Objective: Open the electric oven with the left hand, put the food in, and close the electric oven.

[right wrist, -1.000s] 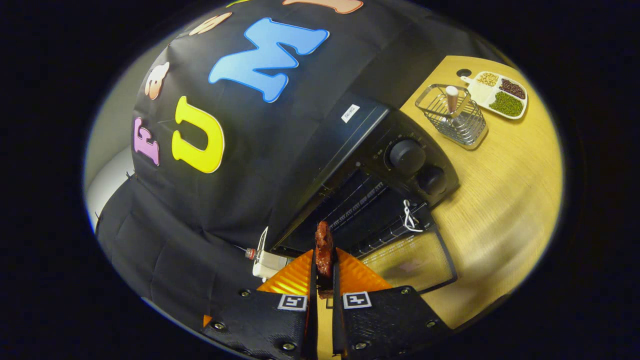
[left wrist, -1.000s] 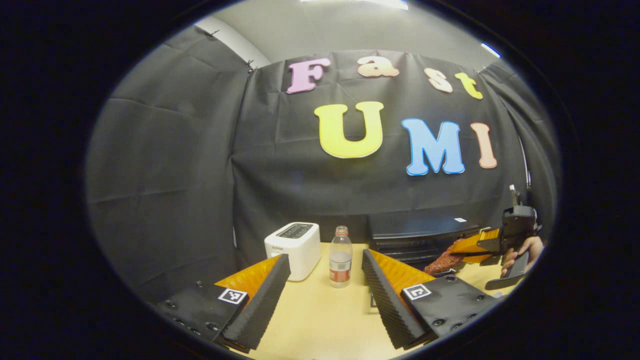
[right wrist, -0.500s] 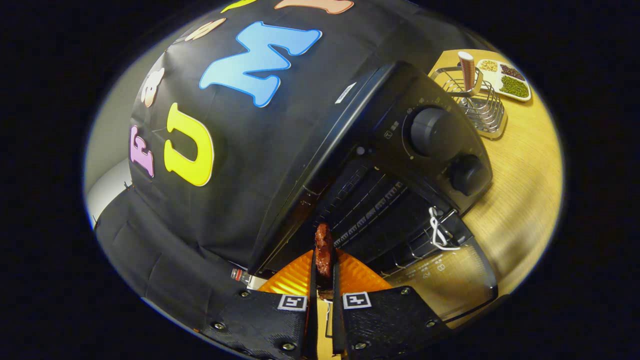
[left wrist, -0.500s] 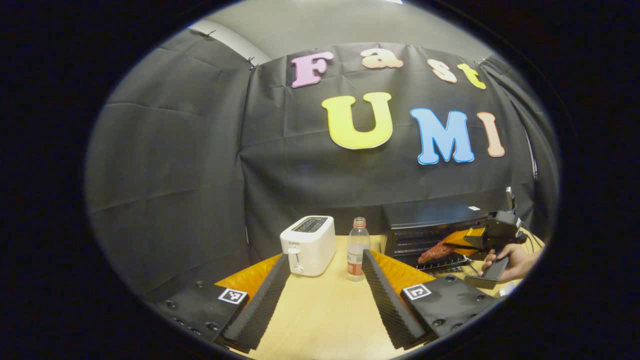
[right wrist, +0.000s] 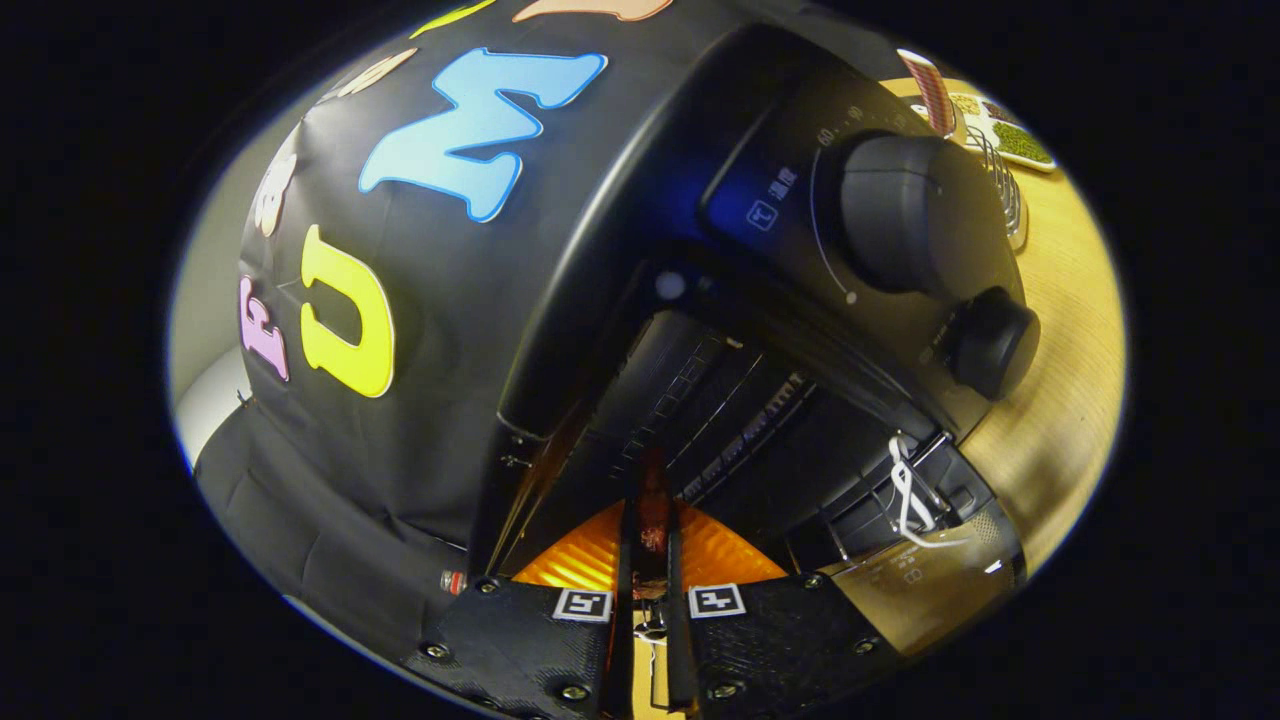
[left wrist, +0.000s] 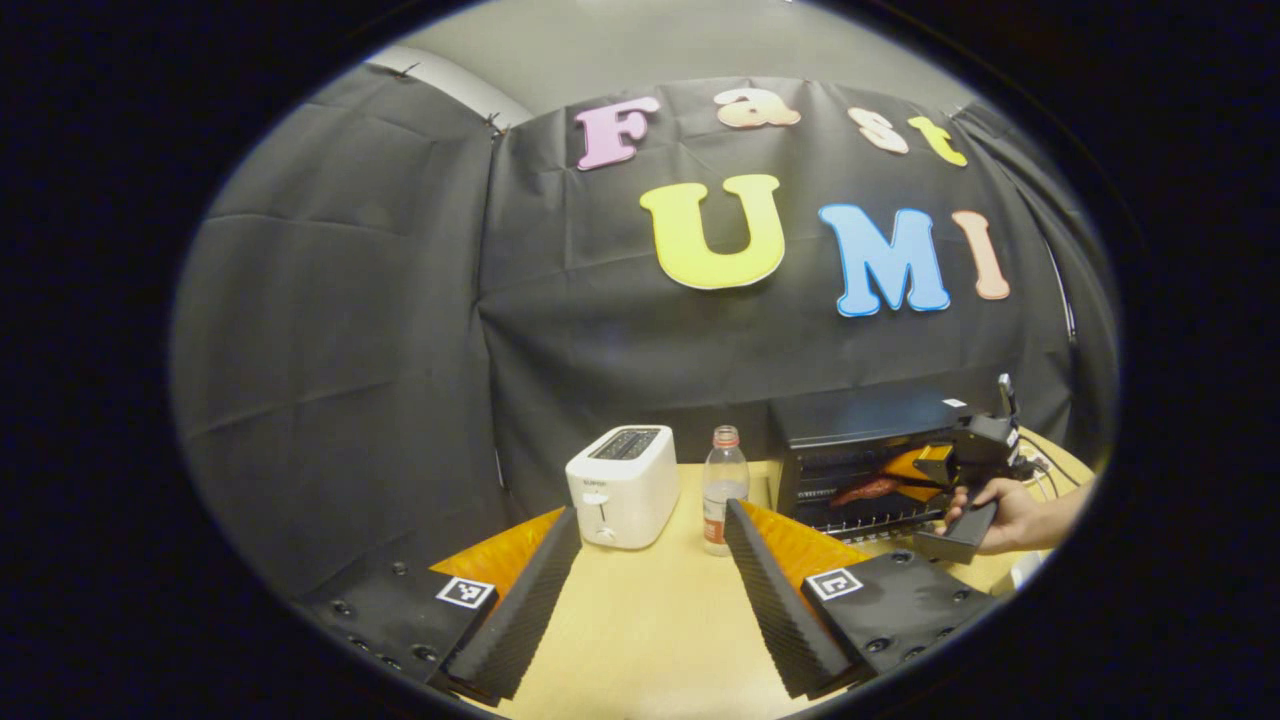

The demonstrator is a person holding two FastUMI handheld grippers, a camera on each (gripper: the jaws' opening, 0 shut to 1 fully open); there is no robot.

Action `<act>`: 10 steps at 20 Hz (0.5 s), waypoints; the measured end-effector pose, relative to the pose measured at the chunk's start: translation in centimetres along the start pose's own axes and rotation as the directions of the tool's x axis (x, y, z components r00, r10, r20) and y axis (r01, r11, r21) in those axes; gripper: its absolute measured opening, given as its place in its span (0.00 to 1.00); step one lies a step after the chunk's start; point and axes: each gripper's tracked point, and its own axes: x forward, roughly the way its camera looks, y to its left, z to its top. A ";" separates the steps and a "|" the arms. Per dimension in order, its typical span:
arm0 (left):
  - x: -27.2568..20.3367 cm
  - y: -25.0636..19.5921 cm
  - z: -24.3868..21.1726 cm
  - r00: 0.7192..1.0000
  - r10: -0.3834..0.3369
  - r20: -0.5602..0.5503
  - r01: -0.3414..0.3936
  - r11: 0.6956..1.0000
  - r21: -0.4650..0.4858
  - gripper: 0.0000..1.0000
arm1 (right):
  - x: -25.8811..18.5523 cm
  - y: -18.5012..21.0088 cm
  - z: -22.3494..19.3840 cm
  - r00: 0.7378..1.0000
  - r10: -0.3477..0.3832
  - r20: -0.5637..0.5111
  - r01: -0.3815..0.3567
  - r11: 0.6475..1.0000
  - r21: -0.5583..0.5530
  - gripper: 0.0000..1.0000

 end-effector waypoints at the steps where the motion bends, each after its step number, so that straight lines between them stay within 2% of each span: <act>1: 0.1 -0.2 0.0 1.000 -0.003 -0.001 0.003 1.000 -0.004 0.98 | -0.1 -0.6 0.0 1.000 -0.026 0.010 0.026 0.999 -0.032 0.21; 2: 0.1 -0.5 0.1 1.000 -0.007 0.000 0.007 1.000 -0.006 1.00 | 0.0 -0.7 0.3 0.999 -0.035 0.014 0.036 0.998 -0.053 0.26; 3: 0.1 -0.7 0.3 1.000 -0.011 0.003 0.011 1.000 -0.006 1.00 | -0.2 -1.1 0.1 0.998 -0.055 0.014 0.056 0.996 -0.074 0.22; 4: 0.1 -1.1 0.3 1.000 -0.018 0.007 0.018 1.000 -0.005 1.00 | -0.7 -1.2 0.4 0.998 -0.062 0.009 0.063 0.994 -0.094 0.35; 5: 0.2 -1.5 0.4 1.000 -0.027 0.010 0.027 1.000 -0.004 1.00 | -1.0 -0.9 0.6 0.998 -0.062 0.012 0.063 0.992 -0.109 0.64; 6: 0.2 -1.9 0.4 0.999 -0.034 0.011 0.034 0.999 -0.003 1.00 | -1.3 -0.9 1.1 0.997 -0.079 0.028 0.082 0.987 -0.136 0.70; 7: 0.1 -2.3 0.6 0.999 -0.042 0.015 0.042 0.999 -0.003 1.00 | -1.7 -1.3 1.6 0.994 -0.105 0.041 0.111 0.978 -0.176 0.88; 8: 0.1 -2.8 0.8 0.999 -0.050 0.021 0.050 0.999 -0.004 1.00 | -2.3 -1.8 1.8 0.992 -0.122 0.045 0.128 0.971 -0.203 0.83; 9: 0.0 -3.2 1.0 0.998 -0.058 0.027 0.058 0.998 -0.006 1.00 | -2.9 -1.8 1.9 0.991 -0.132 0.034 0.136 0.967 -0.217 0.96; 10: -0.1 -3.7 1.2 0.997 -0.067 0.030 0.067 0.998 -0.010 1.00 | -3.6 -1.7 1.9 0.991 -0.134 0.018 0.135 0.965 -0.226 0.96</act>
